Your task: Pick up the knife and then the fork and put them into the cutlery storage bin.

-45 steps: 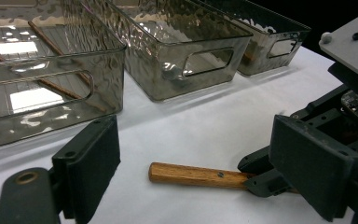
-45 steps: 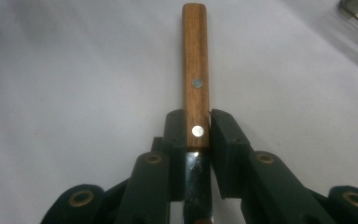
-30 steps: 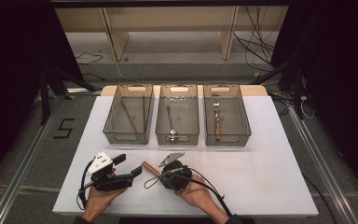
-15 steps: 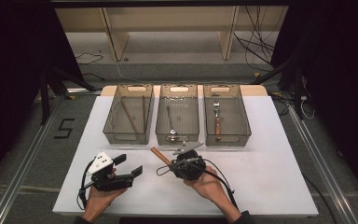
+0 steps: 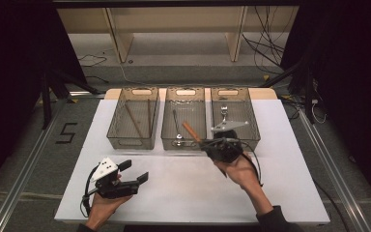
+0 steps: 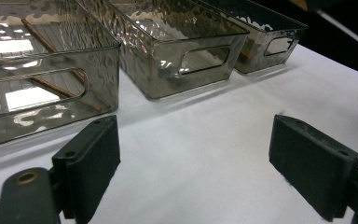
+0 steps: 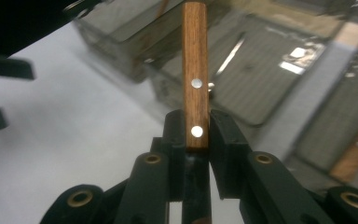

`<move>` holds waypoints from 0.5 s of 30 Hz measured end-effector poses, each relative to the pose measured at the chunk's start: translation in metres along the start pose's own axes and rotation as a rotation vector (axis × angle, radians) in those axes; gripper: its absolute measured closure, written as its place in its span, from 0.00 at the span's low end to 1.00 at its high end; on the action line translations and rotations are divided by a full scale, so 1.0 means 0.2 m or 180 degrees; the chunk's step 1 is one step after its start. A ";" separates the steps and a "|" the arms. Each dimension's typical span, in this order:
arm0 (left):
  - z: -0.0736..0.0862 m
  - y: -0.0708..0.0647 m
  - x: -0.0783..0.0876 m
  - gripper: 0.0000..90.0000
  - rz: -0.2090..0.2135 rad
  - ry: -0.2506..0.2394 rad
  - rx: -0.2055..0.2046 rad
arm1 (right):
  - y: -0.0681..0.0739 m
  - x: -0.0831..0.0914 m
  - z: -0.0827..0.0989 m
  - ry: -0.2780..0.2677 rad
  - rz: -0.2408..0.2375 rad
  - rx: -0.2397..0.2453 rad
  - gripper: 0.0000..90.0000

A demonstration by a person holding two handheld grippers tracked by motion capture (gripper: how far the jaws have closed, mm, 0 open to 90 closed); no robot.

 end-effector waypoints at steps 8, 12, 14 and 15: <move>0.00 0.00 0.00 0.18 0.0001 -0.0001 0.0005 | -0.38 0.04 -0.01 0.0052 0.0383 -0.0382 0.86; 0.00 0.00 0.00 0.18 0.0000 -0.0005 0.0003 | -0.50 0.02 0.01 0.0088 0.0481 -0.0568 0.86; 0.00 0.00 0.00 0.18 0.0001 -0.0007 0.0003 | -0.55 0.00 0.02 0.0114 0.0508 -0.0639 0.86; 0.00 0.00 0.00 0.18 0.0004 -0.0008 0.0004 | -0.57 -0.01 0.02 0.0130 0.0538 -0.0658 0.86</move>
Point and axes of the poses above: each handheld gripper's, and its own axes: x roughly backward along the jaws, z roughly out of its underside, y roughly to its left, the point moved 9 cm from there along -x, roughly forward along the jaws, and after that the axes turned 12 degrees about x, right-handed, at the moved point
